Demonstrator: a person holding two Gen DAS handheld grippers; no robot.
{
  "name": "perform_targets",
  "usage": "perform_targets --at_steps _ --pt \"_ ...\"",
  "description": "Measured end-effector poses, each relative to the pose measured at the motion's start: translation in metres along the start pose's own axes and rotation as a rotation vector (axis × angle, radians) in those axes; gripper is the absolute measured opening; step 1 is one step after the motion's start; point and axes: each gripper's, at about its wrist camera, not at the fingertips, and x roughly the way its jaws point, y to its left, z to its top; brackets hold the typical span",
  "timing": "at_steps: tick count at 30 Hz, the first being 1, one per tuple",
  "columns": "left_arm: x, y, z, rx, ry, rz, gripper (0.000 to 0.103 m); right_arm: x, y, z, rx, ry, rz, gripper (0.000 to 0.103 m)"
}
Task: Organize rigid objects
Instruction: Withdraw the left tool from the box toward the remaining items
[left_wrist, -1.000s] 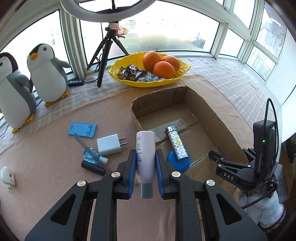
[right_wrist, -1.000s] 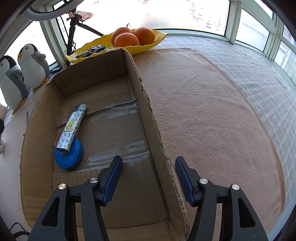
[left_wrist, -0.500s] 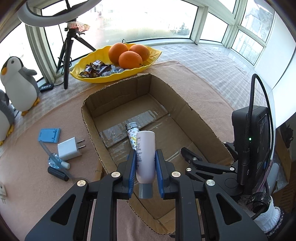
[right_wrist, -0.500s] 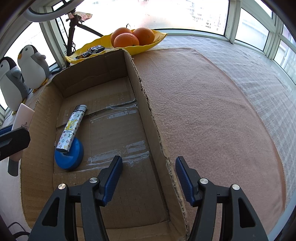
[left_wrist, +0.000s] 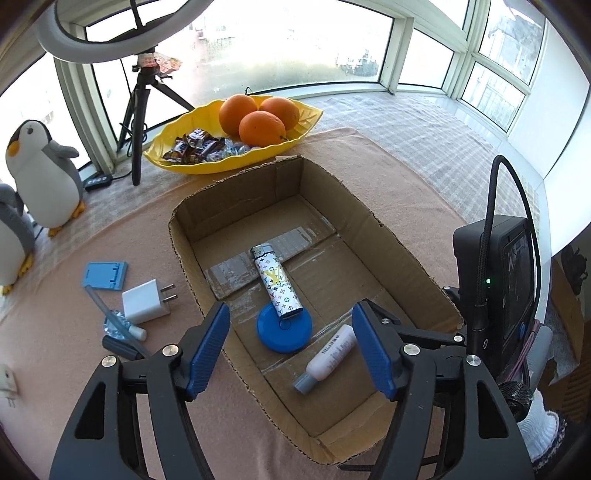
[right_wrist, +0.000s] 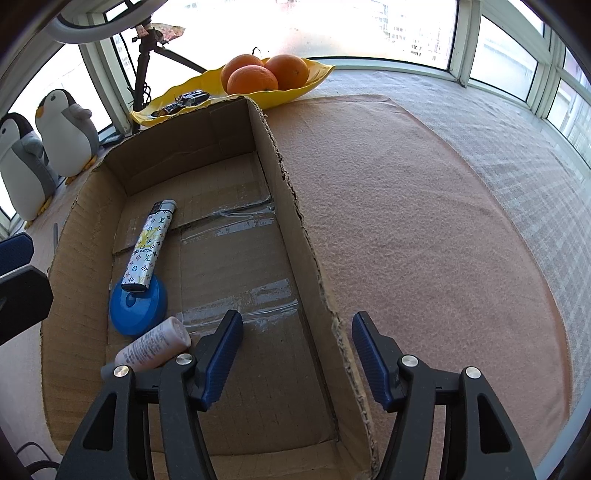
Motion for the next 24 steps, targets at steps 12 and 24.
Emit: perform_targets --at_steps 12,24 --pt "-0.014 0.025 -0.003 -0.069 -0.019 -0.007 0.069 0.0 0.001 -0.001 0.001 -0.001 0.0 0.06" --pt "-0.015 0.13 -0.028 -0.391 0.056 0.017 0.066 0.001 0.002 -0.003 0.005 -0.004 0.005 0.06"
